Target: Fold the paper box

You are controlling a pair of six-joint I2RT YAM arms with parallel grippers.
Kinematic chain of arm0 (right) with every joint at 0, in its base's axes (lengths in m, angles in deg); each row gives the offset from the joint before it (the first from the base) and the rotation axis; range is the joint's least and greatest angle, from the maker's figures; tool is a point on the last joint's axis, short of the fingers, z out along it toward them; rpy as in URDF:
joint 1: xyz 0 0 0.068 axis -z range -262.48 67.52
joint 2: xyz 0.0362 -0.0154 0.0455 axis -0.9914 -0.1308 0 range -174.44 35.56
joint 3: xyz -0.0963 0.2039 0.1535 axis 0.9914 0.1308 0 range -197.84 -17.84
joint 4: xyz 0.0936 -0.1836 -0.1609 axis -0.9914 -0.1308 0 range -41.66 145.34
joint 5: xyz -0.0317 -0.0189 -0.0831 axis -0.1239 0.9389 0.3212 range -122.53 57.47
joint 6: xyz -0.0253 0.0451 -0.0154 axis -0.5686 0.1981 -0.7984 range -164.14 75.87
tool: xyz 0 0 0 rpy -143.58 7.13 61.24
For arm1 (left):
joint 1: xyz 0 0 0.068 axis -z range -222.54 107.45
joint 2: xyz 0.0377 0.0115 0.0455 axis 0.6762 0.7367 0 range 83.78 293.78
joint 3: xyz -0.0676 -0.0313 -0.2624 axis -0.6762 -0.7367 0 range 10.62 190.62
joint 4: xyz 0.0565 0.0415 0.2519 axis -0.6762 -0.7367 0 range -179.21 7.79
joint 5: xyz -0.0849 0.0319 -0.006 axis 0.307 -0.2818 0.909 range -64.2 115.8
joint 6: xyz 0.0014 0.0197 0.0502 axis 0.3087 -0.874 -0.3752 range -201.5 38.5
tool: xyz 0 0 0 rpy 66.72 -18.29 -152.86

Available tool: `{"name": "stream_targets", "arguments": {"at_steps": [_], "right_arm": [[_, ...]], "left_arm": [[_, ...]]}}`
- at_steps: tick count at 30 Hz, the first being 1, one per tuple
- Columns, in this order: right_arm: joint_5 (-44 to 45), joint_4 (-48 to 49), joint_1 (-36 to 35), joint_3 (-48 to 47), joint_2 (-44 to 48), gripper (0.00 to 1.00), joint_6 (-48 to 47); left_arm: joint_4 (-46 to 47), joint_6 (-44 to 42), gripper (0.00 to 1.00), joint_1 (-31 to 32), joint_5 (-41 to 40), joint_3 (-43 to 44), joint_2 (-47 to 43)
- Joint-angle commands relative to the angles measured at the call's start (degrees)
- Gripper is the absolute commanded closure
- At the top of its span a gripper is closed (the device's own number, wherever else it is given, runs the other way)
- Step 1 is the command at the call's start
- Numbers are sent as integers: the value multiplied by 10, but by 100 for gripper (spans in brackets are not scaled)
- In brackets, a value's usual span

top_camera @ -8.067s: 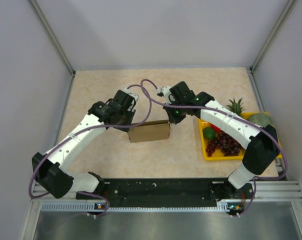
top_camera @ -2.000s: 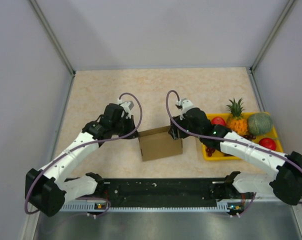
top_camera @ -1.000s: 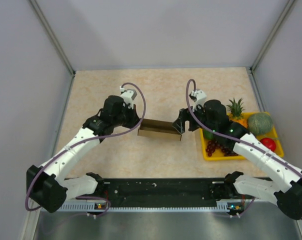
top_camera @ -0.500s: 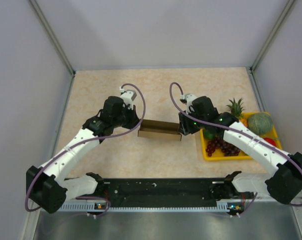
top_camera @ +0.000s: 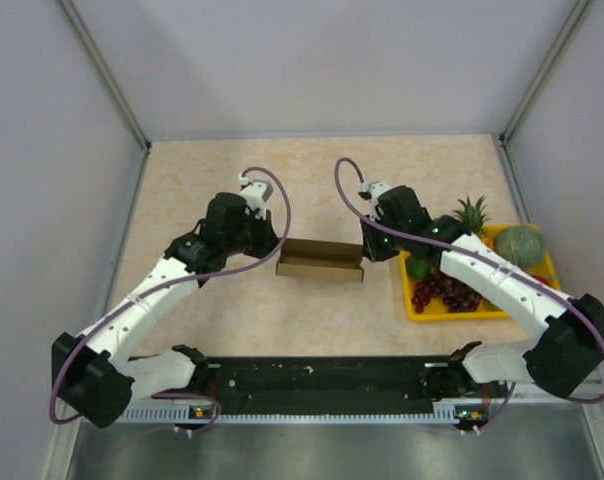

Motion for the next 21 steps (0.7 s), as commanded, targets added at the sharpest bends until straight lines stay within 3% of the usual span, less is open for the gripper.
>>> {"name": "stream_targets", "arguments": {"at_steps": [1, 6, 11, 14, 18, 21], "right_arm": [[35, 10, -12, -36, -18, 88, 11], [66, 13, -37, -26, -15, 100, 44], [162, 68, -106, 44, 30, 100, 123], [211, 157, -132, 123, 80, 100, 164], [220, 268, -152, 221, 137, 100, 143], [228, 277, -155, 240, 150, 100, 142]], "left_arm": [[22, 12, 100, 2, 4, -9, -16], [33, 27, 100, 2, 9, -34, -34], [76, 73, 100, 4, 5, -113, -86], [112, 93, 100, 12, -7, -172, -132], [123, 99, 95, 14, -23, -227, -180], [119, 102, 93, 14, -14, -239, -205]]}}
